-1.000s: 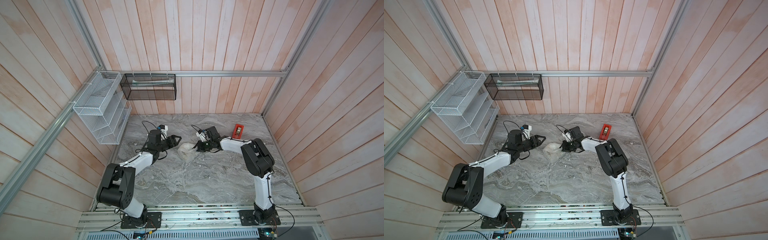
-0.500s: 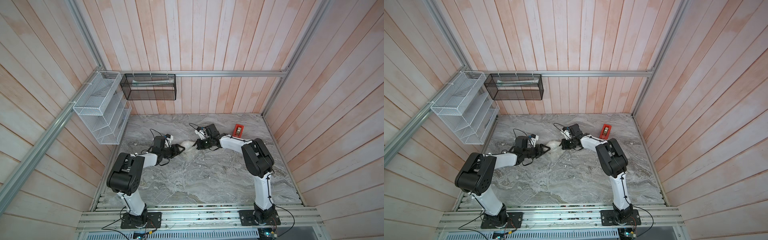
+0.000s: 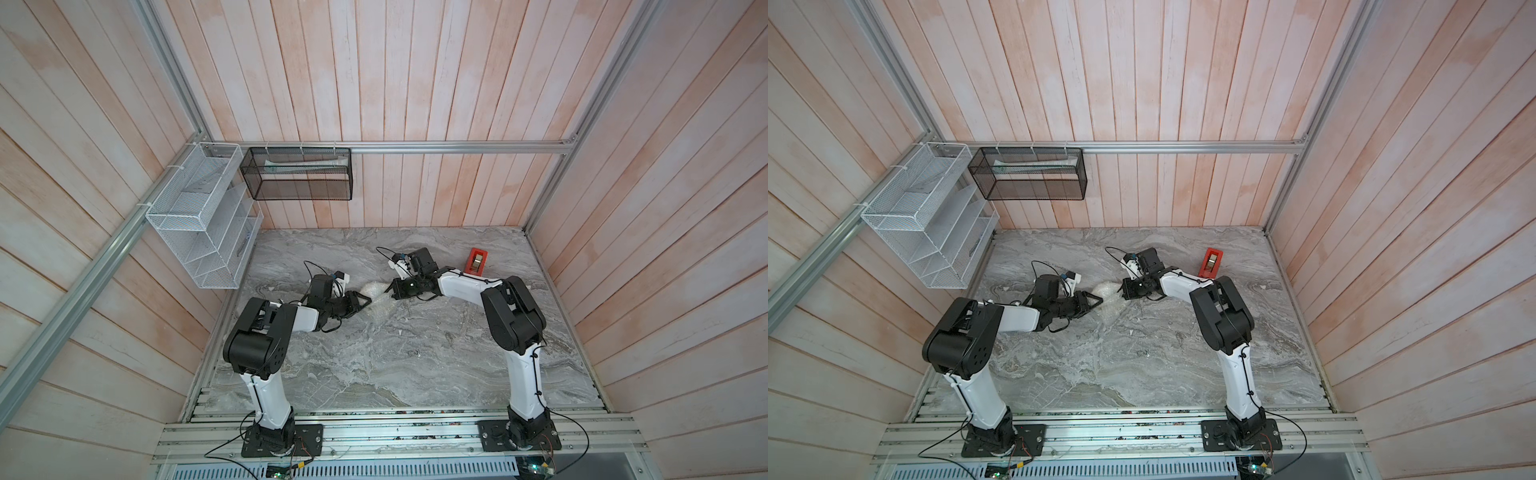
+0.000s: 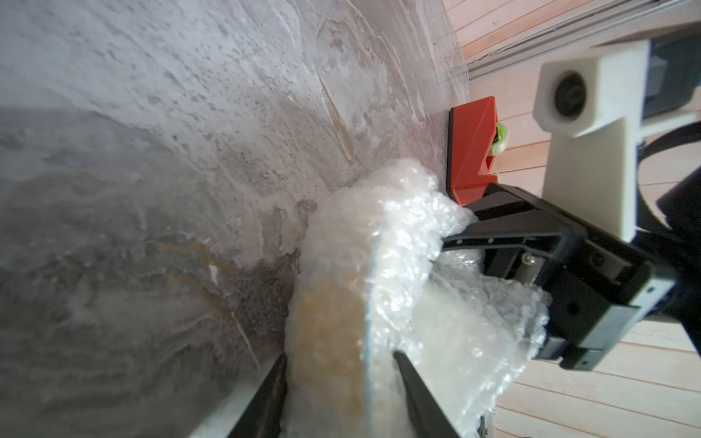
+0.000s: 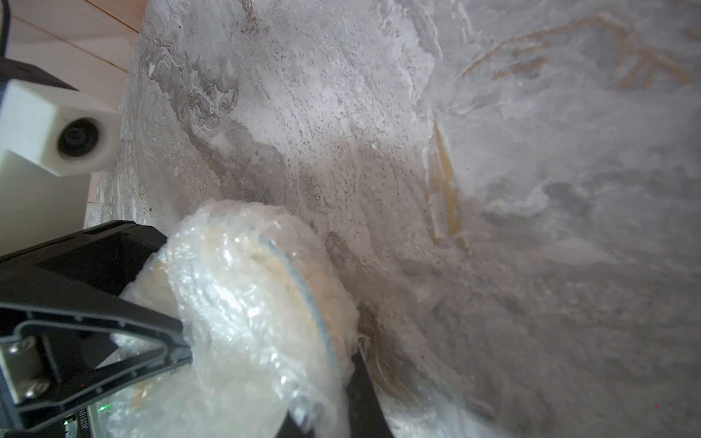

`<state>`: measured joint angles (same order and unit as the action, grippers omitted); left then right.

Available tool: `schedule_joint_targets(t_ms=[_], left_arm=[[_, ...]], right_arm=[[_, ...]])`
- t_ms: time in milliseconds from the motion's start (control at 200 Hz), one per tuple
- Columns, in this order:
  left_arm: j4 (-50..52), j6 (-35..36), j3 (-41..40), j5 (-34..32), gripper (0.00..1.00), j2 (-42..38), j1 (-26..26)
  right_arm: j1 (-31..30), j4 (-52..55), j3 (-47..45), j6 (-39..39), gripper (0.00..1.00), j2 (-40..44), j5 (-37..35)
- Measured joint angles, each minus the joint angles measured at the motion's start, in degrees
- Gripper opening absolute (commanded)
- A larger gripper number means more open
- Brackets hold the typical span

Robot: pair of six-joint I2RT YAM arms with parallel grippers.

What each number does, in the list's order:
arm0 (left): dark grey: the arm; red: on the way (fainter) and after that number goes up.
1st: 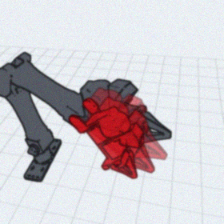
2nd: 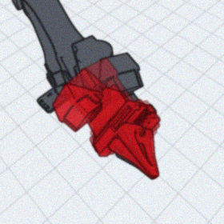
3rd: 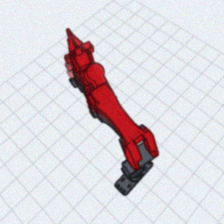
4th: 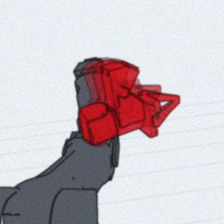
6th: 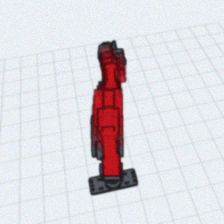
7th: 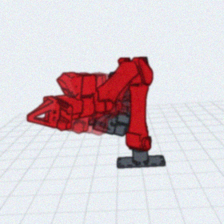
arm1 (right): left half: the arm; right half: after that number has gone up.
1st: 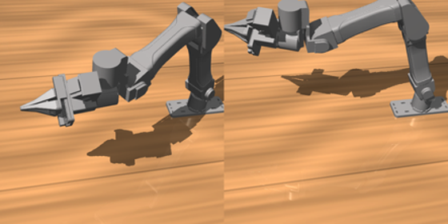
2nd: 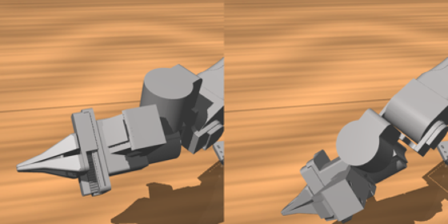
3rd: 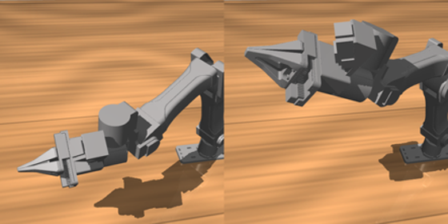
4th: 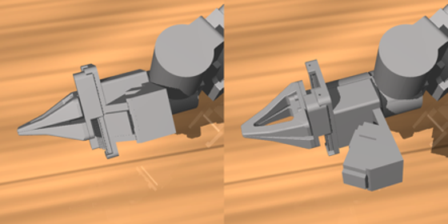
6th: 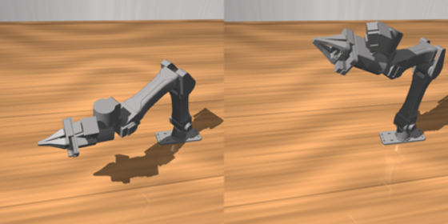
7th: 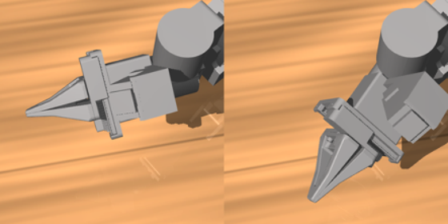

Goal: Wrap bowls in bubble wrap
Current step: Wrap the bowl in bubble wrap.

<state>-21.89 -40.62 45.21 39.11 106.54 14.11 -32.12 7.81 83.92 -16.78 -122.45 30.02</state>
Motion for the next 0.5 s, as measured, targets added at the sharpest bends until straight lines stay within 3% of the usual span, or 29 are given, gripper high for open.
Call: schedule_joint_targets(t_ms=[145, 360, 500], left_arm=[[0.42, -1.09, 0.26, -1.7, 0.24, 0.17, -0.07], [1.27, -1.03, 0.57, -3.02, 0.21, 0.5, 0.02], [1.29, -1.22, 0.57, -3.63, 0.18, 0.52, 0.22]], right_arm=[[-0.15, -0.48, 0.96, 0.35, 0.04, -0.35, -0.42], [0.31, -2.89, 1.09, -2.47, 0.44, -0.37, 1.7], [1.99, -5.95, -0.66, -5.92, 0.52, 0.52, 3.85]])
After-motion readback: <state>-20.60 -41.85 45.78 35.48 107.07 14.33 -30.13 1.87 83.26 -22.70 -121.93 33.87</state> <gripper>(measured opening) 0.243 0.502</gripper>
